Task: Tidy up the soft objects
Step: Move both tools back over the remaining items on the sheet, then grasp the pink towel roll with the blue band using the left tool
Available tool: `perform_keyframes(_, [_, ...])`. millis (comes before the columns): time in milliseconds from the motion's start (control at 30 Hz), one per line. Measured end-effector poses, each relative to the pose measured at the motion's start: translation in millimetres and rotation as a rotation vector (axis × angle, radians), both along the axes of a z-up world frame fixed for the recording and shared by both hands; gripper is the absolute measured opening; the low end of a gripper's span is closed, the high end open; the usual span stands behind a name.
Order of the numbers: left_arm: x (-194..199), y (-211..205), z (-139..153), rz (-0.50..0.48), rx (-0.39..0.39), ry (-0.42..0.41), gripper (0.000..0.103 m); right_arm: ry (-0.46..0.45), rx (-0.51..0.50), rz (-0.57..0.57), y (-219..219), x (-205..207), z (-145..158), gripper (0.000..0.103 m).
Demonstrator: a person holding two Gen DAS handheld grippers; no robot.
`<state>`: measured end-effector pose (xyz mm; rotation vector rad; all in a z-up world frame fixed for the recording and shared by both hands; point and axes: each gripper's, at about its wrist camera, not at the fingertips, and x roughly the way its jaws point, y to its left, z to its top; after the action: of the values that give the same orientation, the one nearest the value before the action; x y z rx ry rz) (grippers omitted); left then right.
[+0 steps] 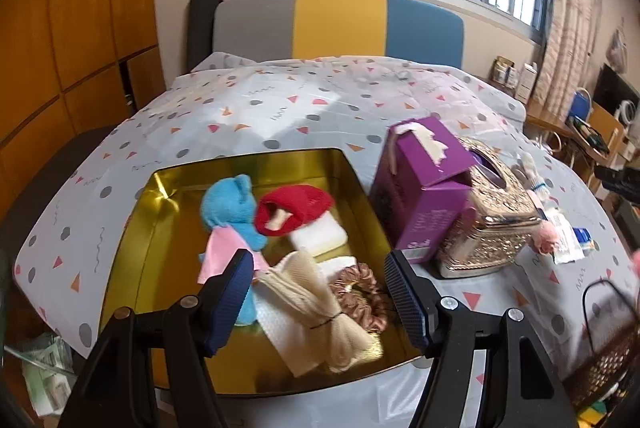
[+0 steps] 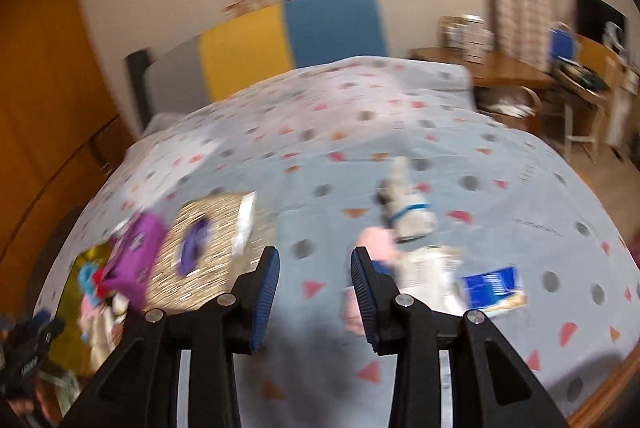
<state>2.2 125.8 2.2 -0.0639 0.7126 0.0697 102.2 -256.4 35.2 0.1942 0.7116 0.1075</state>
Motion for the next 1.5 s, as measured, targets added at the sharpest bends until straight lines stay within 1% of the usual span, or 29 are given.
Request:
perform_keyframes(200, [3.3,-20.4,3.0,-0.068,0.017,0.002,0.069,0.001,0.042,-0.235,-70.0,13.5,-10.1,0.037])
perform_keyframes(267, [4.8,-28.4,5.7,-0.093,0.026,-0.001,0.069,0.009,0.059,-0.336,-97.2,17.4,-19.8,0.037])
perform_keyframes(300, [5.9,-32.1,7.3,-0.105,0.029,-0.003,0.069,0.011,0.072,-0.368,-108.3,18.1,-24.6,0.037])
perform_keyframes(333, [7.3,-35.9,9.4,-0.118,0.032,-0.005,0.069,0.029,0.092,-0.421,-121.9,18.9,-31.5,0.04])
perform_keyframes(367, [8.6,-40.5,12.3,-0.133,0.033,-0.009,0.069,0.049,0.147,-0.463,-136.7,18.1,-38.4,0.04])
perform_keyframes(433, [11.7,-52.1,20.1,-0.168,0.037,-0.023,0.069,0.054,0.245,-0.522,-158.8,14.1,-50.3,0.04])
perform_keyframes(467, [13.7,-58.5,24.3,-0.185,0.043,-0.03,0.069,0.043,0.28,-0.547,-167.1,10.7,-52.9,0.04])
perform_keyframes(500, [15.4,-63.8,27.2,-0.199,0.045,-0.035,0.069,0.022,0.301,-0.557,-171.1,8.9,-52.4,0.04])
perform_keyframes(567, [21.6,-81.0,36.2,-0.244,0.039,-0.048,0.069,0.002,0.308,-0.579,-173.9,4.3,-52.4,0.04])
perform_keyframes(667, [28.9,-112.0,49.0,-0.327,0.038,-0.065,0.069,-0.032,0.311,-0.55,-170.7,1.5,-48.9,0.04])
perform_keyframes(733, [33.9,-137.7,57.3,-0.399,0.034,-0.077,0.069,-0.058,0.309,-0.542,-167.8,-1.2,-45.6,0.043])
perform_keyframes(900, [51.6,-195.7,65.1,-0.524,-0.013,-0.045,0.069,-0.06,0.346,-0.532,-167.7,0.7,-46.7,0.043])
perform_keyframes(967, [59.9,-218.7,64.2,-0.558,-0.015,-0.03,0.069,-0.059,0.354,-0.531,-167.8,0.6,-47.4,0.043])
perform_keyframes(1100, [75.3,-255.8,56.8,-0.618,-0.014,0.025,0.069,-0.065,0.346,-0.522,-164.7,0.0,-46.4,0.043])
perform_keyframes(1200, [90.5,-283.0,46.6,-0.639,0.0,0.07,0.069,-0.07,0.349,-0.52,-164.5,-1.3,-46.0,0.043])
perform_keyframes(1367, [121.5,-309.6,16.7,-0.635,-0.014,0.174,0.068,-0.086,0.382,-0.523,-169.1,-4.4,-47.0,0.043])
perform_keyframes(1433, [137.0,-321.8,0.7,-0.613,0.009,0.212,0.063,-0.086,0.39,-0.521,-169.9,-4.7,-47.4,0.043])
perform_keyframes(1467, [141.2,-323.6,-4.4,-0.611,0.011,0.228,0.057,-0.087,0.393,-0.52,-169.9,-4.7,-47.3,0.043])
perform_keyframes(1500, [149.0,-328.5,-11.8,-0.612,0.009,0.249,0.055,-0.088,0.397,-0.515,-170.1,-4.7,-47.5,0.043])
